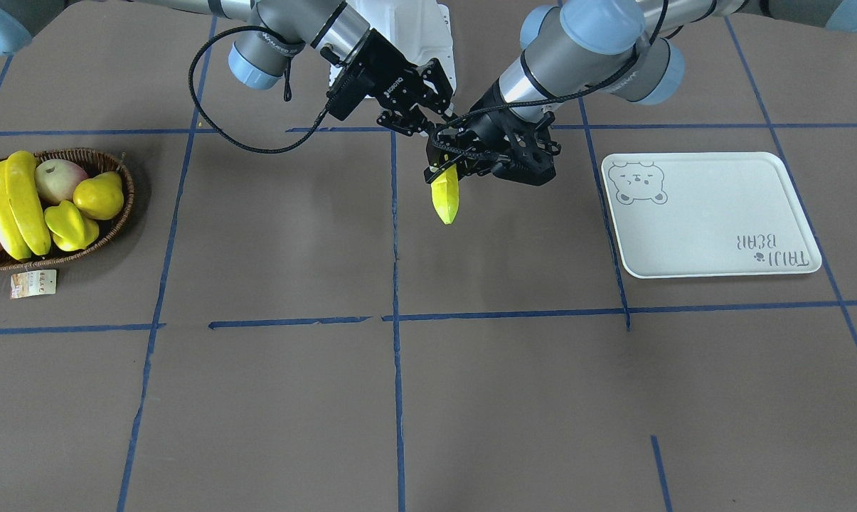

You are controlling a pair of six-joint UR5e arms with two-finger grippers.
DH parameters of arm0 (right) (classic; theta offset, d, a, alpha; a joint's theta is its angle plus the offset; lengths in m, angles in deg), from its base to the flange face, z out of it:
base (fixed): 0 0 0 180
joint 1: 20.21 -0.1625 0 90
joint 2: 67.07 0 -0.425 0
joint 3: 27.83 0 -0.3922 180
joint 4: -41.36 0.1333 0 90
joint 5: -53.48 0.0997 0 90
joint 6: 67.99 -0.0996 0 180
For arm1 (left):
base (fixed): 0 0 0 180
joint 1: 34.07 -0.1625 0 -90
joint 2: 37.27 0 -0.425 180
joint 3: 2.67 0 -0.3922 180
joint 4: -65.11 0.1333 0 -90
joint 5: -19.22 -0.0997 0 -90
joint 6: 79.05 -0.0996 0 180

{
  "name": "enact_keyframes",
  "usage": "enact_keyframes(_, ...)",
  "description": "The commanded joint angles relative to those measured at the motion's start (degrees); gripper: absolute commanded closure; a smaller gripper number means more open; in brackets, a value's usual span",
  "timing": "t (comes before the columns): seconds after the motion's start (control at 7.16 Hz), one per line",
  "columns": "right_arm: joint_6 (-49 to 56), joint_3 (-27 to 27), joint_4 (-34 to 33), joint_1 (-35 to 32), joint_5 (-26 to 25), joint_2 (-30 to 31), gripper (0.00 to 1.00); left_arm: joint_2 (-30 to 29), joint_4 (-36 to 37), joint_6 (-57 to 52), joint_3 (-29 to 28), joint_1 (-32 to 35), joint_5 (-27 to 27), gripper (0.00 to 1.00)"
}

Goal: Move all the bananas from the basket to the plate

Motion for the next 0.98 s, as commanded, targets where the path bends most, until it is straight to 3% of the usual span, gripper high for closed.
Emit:
enact_keyframes(0.0, -0.08, 0.03, -0.37, 0.04, -0.35, 0.0, 0.05, 0.09, 0.0, 0.18, 0.06, 0.08, 0.01, 1.0)
enact_keyframes(0.14, -0.17, 0.03, -0.29, -0.14, -0.62, 0.08, 0.0, 0.27, 0.0, 0.44, 0.32, 0.17, 0.1, 1.0)
enact_keyframes(0.42, -0.09, -1.36, -4.12, -0.49, -0.1, 0.34, 0.0, 1.14, 0.08, -0.17, 0.67, 0.61, 0.1, 1.0)
enact_keyframes(0.56, 0.18, -3.29, -7.98, -1.18, 2.17, 1.22, 0.0, 3.15, 0.26, -0.35, 0.85, 1.56, 0.1, 1.0)
enact_keyframes(0.84, 0.44, -8.55, -19.03, -5.04, 11.29, 3.76, 0.0, 8.49, 0.96, 0.0, 0.85, 6.21, 0.28, 1.0)
